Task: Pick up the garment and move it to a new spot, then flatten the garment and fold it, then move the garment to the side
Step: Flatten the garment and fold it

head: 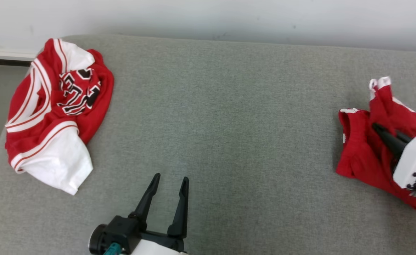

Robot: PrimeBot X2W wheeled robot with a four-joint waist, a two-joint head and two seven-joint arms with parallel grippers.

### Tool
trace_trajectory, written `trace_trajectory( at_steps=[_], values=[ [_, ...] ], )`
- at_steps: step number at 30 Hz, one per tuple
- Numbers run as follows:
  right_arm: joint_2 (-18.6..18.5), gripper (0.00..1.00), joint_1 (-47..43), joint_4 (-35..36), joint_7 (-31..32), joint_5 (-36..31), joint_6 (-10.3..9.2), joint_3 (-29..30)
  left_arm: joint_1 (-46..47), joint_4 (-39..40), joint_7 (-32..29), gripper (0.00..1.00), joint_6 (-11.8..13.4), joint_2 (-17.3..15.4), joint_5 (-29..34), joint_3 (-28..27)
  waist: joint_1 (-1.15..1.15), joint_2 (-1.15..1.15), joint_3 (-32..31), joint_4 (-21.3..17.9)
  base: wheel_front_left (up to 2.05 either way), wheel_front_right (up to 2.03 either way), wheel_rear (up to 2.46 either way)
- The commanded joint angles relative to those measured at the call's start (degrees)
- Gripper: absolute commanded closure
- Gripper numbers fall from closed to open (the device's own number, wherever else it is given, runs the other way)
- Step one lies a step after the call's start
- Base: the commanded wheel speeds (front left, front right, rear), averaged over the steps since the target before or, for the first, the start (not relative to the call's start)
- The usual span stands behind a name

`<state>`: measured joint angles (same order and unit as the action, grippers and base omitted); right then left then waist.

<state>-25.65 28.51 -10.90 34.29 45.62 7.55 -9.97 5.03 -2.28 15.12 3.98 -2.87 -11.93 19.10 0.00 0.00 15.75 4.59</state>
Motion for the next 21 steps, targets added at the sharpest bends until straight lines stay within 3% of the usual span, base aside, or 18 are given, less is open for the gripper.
trace_trajectory(
  at_steps=[1,14,15,16,17,18,21],
  values=[
    [1.02,1.0,1.01,-1.2,-0.66,-1.45,-0.11,-0.9,-0.44,-0.04,0.04,0.0,-0.12,-0.18,-0.96,-0.32,0.0,0.0,-0.28,0.88,0.0,0.0,0.0],
    [3.02,0.99,-0.73,-4.98,-3.66,-2.38,-0.11,-4.86,-2.11,0.49,0.04,0.0,1.93,-0.11,-3.55,-0.38,0.0,0.0,-1.68,1.72,0.0,0.0,0.0],
    [3.26,0.88,-0.84,-5.02,-3.81,-2.15,-0.11,-5.31,-2.13,0.42,0.04,0.0,2.08,-0.11,-3.69,-0.28,0.0,0.0,-1.83,1.55,0.0,0.0,0.0],
    [3.44,0.65,-0.95,-5.07,-4.09,-2.01,-0.11,-5.68,-2.19,0.29,0.04,0.0,2.07,-0.11,-3.85,-0.17,0.0,0.0,-2.03,1.38,0.0,0.0,0.0],
    [3.62,0.07,-1.09,-4.99,-4.46,-1.83,-0.11,-5.87,-2.25,0.16,0.04,0.0,2.12,-0.12,-3.85,-0.1,0.0,0.0,-2.24,1.23,0.0,0.0,0.0],
    [3.9,0.0,-1.41,-4.85,-4.96,-1.67,-0.11,-6.19,-2.37,0.0,0.04,0.0,2.14,-0.12,-3.9,-0.13,0.0,0.0,-2.57,1.06,0.0,0.0,0.0],
    [4.87,0.0,-2.33,-3.85,-6.35,-0.76,-0.11,-7.2,-2.81,-0.33,0.04,0.0,2.07,-0.12,-3.71,-0.5,0.0,0.0,-3.56,0.49,0.0,0.0,0.0]
  ],
)
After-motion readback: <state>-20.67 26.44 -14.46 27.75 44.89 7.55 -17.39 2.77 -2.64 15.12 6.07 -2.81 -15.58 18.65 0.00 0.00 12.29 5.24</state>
